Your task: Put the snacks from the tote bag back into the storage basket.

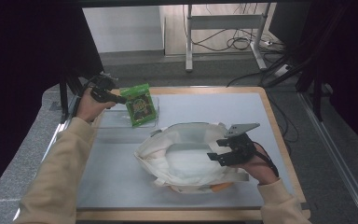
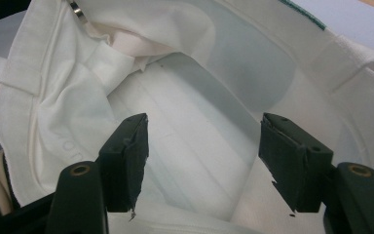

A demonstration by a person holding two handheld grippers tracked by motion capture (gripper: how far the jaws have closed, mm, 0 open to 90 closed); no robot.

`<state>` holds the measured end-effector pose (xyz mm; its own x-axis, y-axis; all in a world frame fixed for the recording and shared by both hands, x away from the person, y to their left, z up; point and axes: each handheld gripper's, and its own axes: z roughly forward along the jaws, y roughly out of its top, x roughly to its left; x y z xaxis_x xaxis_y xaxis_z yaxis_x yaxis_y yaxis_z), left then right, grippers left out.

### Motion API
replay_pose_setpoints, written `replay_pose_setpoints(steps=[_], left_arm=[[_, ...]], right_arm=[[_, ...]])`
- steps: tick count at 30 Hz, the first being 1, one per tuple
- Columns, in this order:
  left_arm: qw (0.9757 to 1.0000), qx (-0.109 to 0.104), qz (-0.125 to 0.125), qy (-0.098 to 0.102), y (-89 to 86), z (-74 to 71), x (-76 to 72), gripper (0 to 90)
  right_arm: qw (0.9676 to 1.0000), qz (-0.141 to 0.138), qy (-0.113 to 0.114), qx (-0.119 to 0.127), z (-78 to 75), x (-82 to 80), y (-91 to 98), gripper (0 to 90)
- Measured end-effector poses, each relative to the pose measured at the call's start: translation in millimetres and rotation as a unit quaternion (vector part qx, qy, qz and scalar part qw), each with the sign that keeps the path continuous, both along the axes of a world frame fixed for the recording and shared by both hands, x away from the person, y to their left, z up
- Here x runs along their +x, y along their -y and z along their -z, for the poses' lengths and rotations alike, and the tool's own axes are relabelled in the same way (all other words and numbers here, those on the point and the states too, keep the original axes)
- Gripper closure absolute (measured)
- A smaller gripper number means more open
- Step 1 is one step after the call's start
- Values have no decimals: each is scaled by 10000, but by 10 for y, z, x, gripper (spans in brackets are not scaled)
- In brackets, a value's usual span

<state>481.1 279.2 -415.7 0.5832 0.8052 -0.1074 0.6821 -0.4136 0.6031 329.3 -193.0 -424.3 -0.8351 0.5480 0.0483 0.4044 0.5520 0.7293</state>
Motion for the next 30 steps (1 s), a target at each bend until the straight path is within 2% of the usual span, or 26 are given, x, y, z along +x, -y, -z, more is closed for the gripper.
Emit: replay_pose_setpoints(steps=[5,9,10,11,14,20,30], left_arm=[[9989,192,-323,-271,-84,222,42,900],[9974,183,-539,-437,-111,368,130,900],[9973,183,-580,-418,-102,382,146,900],[9972,89,-595,-453,-96,393,165,900],[9967,156,-600,-516,-53,425,215,900],[9956,108,-687,-634,-2,493,309,900],[9939,183,-805,-727,118,434,474,899]], right_arm=[[10000,-15,-4,-6,2,0,-14,352],[10000,-1,-14,-12,7,4,-14,351],[10000,3,-16,-15,9,5,-13,352],[10000,10,-16,-18,12,5,-11,351],[10000,5,-4,-17,15,11,0,351],[10000,45,-9,-11,15,13,29,352],[10000,10,37,-2,-10,-9,20,352]])
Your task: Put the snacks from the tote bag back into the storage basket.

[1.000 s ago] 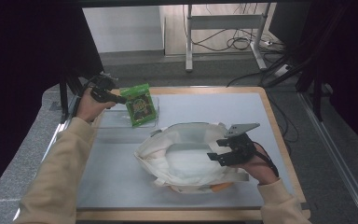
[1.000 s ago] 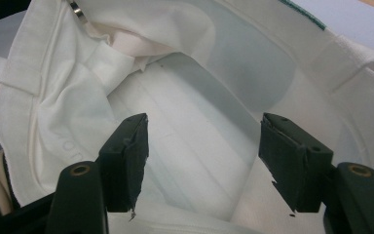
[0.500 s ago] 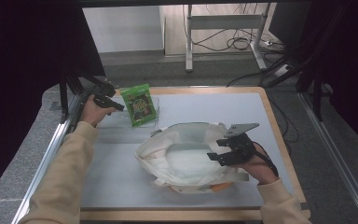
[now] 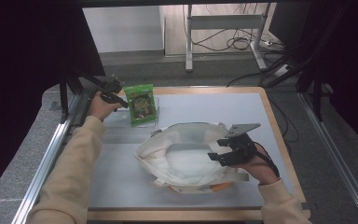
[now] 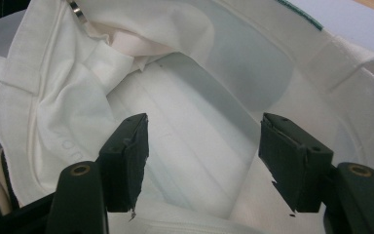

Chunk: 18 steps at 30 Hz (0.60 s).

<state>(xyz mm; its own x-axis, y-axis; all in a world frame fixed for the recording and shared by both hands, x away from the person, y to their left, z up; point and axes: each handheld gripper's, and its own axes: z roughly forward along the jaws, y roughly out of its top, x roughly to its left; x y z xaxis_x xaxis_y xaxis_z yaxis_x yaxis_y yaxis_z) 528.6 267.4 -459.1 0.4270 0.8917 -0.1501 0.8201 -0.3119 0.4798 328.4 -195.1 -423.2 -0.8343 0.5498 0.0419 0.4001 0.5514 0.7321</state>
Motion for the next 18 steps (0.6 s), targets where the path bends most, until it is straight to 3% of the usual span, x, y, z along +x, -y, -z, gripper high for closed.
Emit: replay_pose_setpoints(steps=[9,18], left_arm=[[9999,81,-89,-96,83,67,132,900],[9999,61,-117,-106,55,95,133,900]], right_arm=[[10000,38,5,5,-1,7,44,352],[10000,72,-2,15,-7,3,60,352]])
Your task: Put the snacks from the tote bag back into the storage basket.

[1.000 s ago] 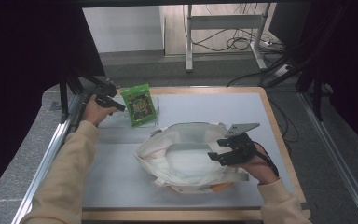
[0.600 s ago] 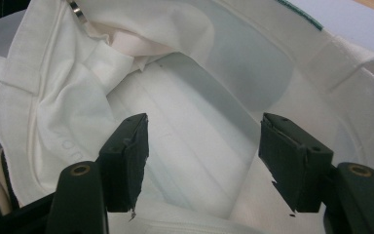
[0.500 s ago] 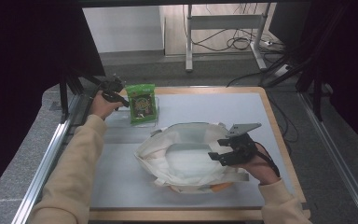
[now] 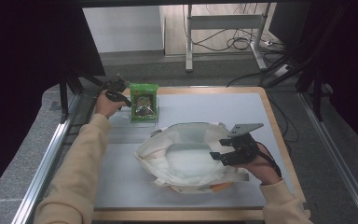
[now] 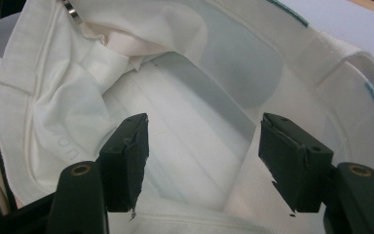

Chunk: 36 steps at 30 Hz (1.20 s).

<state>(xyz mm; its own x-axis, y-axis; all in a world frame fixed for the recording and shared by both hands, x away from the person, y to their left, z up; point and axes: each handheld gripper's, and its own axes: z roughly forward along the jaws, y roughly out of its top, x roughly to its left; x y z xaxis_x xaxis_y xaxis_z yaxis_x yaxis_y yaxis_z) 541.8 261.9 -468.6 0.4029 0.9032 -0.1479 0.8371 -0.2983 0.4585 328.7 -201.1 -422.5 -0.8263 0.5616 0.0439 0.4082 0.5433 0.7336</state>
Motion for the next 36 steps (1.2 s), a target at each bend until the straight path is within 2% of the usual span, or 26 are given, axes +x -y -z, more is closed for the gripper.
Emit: replay_pose_setpoints(steps=[7,18,27,31,36], left_arm=[[10000,-34,1,76,-93,-54,-77,899],[9988,-238,168,383,-215,-181,-363,900],[9946,-530,552,700,-183,-323,-693,900],[9935,-480,667,790,-144,-347,-851,900],[9917,-596,748,863,-126,-356,-1044,885]], right_arm=[[10000,-15,12,0,0,-1,-5,353],[10000,-53,6,21,-5,8,-39,353],[10000,-67,-12,38,6,23,-59,352],[10000,-67,-18,45,10,17,-58,352],[9999,-135,-8,53,7,10,-64,352]])
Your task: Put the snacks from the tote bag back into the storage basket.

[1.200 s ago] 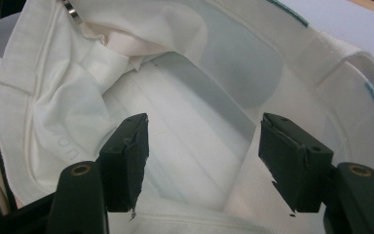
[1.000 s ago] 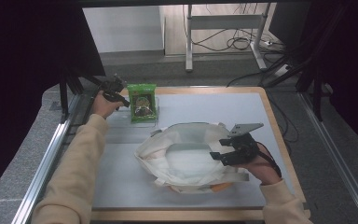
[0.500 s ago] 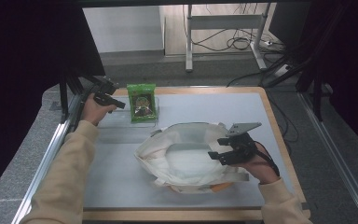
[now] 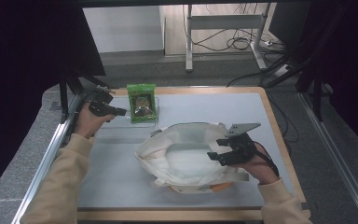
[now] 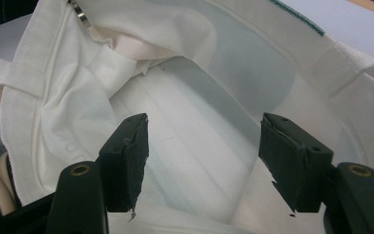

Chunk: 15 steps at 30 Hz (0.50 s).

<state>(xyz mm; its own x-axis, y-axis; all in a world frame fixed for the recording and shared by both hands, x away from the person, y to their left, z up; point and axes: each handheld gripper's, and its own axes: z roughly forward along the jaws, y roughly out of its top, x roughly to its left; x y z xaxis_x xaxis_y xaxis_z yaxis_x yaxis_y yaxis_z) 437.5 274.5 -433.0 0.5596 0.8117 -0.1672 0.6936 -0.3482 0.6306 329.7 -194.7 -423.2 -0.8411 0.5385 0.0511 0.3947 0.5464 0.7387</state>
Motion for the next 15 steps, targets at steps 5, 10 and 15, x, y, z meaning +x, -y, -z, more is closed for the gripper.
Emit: replay_pose_setpoints(steps=[5,10,15], left_arm=[[9994,-166,143,278,28,-63,-289,883],[9986,-264,217,412,70,-67,-606,860],[9974,-323,337,545,116,-26,-867,717]], right_arm=[[10000,-52,-30,13,9,-3,-2,351],[10000,-78,-41,33,16,-5,13,351],[10000,-41,15,77,8,14,55,350]])
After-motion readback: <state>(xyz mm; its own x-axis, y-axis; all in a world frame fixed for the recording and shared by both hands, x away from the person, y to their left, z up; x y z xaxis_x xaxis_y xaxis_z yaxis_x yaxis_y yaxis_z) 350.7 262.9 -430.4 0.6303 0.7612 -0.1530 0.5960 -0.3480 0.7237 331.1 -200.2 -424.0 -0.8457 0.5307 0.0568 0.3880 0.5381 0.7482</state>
